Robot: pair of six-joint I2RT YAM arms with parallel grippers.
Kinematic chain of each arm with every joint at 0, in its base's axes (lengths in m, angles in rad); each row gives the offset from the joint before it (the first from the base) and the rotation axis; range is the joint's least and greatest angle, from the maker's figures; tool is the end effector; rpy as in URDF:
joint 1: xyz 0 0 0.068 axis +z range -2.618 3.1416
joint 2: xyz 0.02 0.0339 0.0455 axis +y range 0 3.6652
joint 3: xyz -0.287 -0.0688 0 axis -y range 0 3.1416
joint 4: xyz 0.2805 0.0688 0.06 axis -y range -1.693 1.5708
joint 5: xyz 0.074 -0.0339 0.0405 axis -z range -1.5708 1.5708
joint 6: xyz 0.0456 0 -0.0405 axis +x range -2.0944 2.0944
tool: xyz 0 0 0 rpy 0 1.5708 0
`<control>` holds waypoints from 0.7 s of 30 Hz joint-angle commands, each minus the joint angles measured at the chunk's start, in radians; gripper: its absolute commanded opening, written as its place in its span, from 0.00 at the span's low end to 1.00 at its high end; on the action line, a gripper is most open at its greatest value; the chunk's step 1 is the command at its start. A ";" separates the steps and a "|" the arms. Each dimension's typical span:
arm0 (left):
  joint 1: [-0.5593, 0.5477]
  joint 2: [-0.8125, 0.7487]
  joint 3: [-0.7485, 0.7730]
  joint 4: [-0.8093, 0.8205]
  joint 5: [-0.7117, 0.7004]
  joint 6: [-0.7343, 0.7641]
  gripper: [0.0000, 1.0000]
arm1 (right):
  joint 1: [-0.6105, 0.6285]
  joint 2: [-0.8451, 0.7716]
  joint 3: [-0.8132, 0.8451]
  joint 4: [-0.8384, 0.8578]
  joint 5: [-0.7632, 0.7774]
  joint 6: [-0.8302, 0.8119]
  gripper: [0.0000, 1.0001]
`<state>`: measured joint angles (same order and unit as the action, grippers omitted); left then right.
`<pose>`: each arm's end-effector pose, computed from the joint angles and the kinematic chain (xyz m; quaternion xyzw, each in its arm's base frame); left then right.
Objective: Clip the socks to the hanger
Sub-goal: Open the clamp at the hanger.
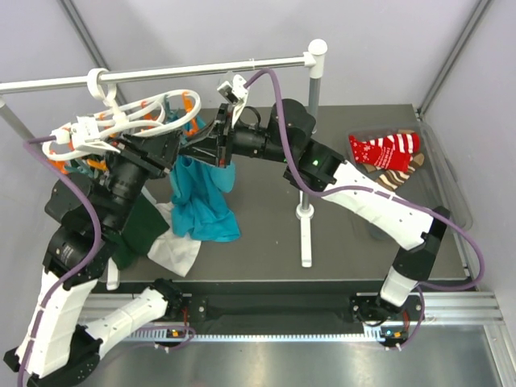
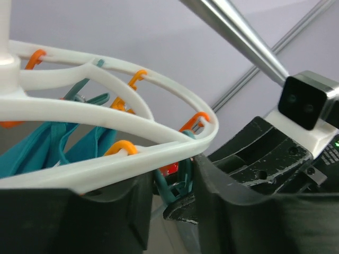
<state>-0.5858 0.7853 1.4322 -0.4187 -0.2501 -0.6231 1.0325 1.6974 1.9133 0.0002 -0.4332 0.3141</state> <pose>0.1061 -0.0568 0.5601 -0.1092 0.6152 -0.3777 0.6833 0.2041 0.3791 0.5416 -0.3719 0.5142 0.5799 0.5110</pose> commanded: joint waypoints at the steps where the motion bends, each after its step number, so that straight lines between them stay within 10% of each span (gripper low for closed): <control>1: 0.001 0.038 0.074 -0.139 -0.077 -0.076 0.43 | 0.003 -0.004 0.044 0.015 0.062 -0.067 0.00; 6: 0.001 0.077 0.131 -0.209 -0.103 -0.122 0.56 | 0.034 -0.024 0.032 0.003 0.145 -0.164 0.00; 21: 0.003 0.103 0.152 -0.186 -0.146 -0.161 0.54 | 0.126 -0.070 -0.008 -0.026 0.271 -0.383 0.00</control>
<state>-0.5869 0.8753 1.5551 -0.6449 -0.3553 -0.7765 1.1316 1.6897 1.9110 -0.0383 -0.1600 -0.0208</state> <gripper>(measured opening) 0.553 0.122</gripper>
